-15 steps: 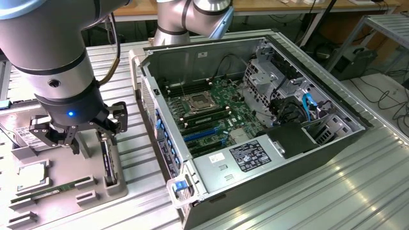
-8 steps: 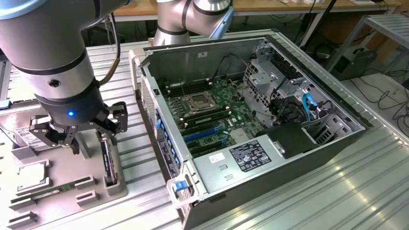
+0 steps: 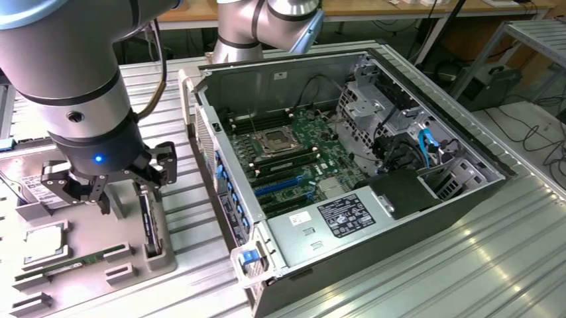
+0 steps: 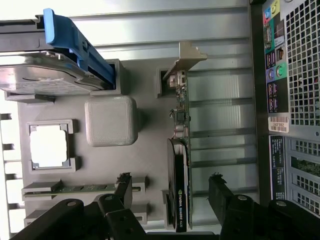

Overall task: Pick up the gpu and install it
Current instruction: 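Pick up the gpu and move the gpu toward the slot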

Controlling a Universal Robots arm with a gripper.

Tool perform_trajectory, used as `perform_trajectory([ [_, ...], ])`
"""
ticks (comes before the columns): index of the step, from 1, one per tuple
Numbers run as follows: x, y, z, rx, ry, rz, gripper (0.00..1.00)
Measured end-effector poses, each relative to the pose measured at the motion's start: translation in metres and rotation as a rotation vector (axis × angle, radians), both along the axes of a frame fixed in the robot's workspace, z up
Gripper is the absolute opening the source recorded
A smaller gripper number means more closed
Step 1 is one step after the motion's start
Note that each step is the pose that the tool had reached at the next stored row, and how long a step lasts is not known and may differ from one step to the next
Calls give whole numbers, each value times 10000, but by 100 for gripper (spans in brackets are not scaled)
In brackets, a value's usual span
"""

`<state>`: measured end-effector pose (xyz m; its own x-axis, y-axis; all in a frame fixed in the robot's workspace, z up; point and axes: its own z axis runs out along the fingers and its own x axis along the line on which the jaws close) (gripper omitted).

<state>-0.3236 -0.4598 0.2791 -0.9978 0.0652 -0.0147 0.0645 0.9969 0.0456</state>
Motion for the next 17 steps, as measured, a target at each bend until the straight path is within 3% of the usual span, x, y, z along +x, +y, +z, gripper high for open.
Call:
perform_trajectory([
  [6, 24, -20, -64, -1, 28, 13, 73],
  [9, 90, -20, -115, 1, 88, 13, 73],
  [17, 61, -20, -285, 1, 144, -33, 73],
])
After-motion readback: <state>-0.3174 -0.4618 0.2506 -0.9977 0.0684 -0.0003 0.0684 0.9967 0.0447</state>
